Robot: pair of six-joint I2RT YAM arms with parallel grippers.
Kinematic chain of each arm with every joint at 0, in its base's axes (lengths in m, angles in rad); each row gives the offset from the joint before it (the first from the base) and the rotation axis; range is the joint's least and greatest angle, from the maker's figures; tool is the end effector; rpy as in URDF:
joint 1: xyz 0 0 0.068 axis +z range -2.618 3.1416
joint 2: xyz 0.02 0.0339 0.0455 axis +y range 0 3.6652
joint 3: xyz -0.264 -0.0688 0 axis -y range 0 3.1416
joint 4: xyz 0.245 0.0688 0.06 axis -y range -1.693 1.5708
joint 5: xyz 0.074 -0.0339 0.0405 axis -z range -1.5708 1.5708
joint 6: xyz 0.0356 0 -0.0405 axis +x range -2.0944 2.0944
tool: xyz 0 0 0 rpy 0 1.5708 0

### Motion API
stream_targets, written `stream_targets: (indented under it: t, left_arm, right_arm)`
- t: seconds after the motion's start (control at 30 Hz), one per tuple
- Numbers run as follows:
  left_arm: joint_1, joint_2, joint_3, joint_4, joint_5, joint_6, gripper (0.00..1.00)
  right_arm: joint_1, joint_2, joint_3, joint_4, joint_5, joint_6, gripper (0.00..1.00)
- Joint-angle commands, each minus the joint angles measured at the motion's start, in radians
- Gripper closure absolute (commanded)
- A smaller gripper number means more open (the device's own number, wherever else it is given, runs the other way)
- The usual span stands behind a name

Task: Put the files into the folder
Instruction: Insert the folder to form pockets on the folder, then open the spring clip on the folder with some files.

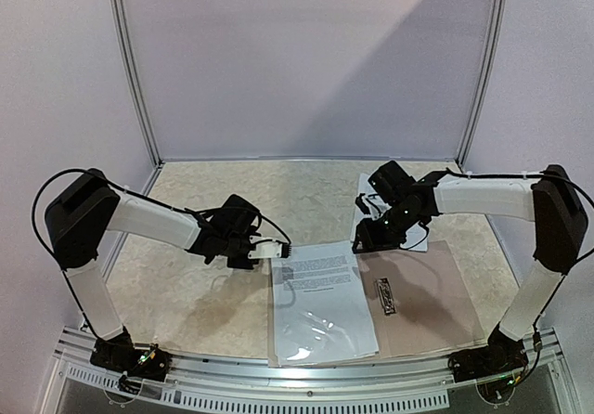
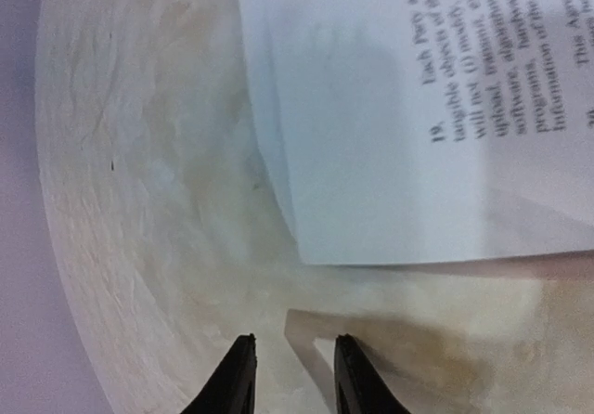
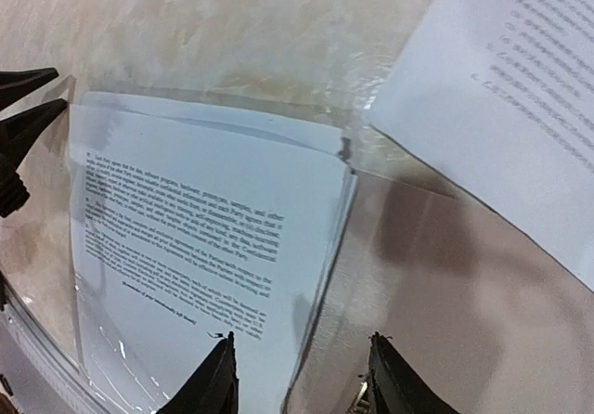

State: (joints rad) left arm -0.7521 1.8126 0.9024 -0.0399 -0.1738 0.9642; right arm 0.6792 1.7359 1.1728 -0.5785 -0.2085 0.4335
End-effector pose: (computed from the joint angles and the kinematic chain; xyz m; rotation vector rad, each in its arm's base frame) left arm 0.2557 -0.2308 0.1245 1.8651 1.7050 0.3046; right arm 0.2660 0.2243 0.1949 -0.4108 2.8004 0.5771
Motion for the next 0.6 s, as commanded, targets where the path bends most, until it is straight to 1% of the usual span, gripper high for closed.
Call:
stream_targets:
  t: [0.0,0.07,0.17,0.2,0.27,0.33,0.4,0.47,0.53,0.57]
  left_arm:
    - [0.035,-0.019,0.02,-0.098,-0.086,-0.049,0.67]
    - [0.047,-0.034,0.024,-0.111,-0.1,-0.061,0.64]
    - [0.054,-0.066,0.021,-0.135,-0.132,-0.07,0.57]
    - [0.055,-0.081,0.021,-0.144,-0.139,-0.077,0.54]
    - [0.057,-0.101,0.023,-0.165,-0.147,-0.093,0.5]
    - [0.062,-0.118,0.029,-0.196,-0.147,-0.11,0.48]
    - [0.067,-0.132,0.033,-0.226,-0.139,-0.125,0.44]
    - [0.07,-0.147,0.018,-0.233,-0.136,-0.133,0.42]
    - [0.073,-0.158,0.001,-0.232,-0.125,-0.129,0.41]
    - [0.074,-0.159,-0.01,-0.232,-0.114,-0.12,0.41]
  right_arm:
    - [0.008,-0.066,-0.051,-0.123,0.182,0.058,0.53]
    - [0.023,-0.083,-0.082,-0.121,0.194,0.086,0.51]
    - [0.054,-0.105,-0.12,-0.113,0.202,0.127,0.51]
    - [0.063,-0.105,-0.126,-0.121,0.219,0.135,0.53]
    - [0.077,-0.096,-0.147,-0.123,0.232,0.151,0.64]
    - [0.081,-0.084,-0.168,-0.116,0.221,0.157,0.69]
    - [0.088,-0.071,-0.178,-0.125,0.243,0.165,0.72]
    - [0.097,-0.061,-0.185,-0.125,0.251,0.169,0.75]
    - [0.101,-0.052,-0.196,-0.098,0.222,0.171,0.79]
    - [0.102,-0.048,-0.207,-0.08,0.182,0.169,0.81]
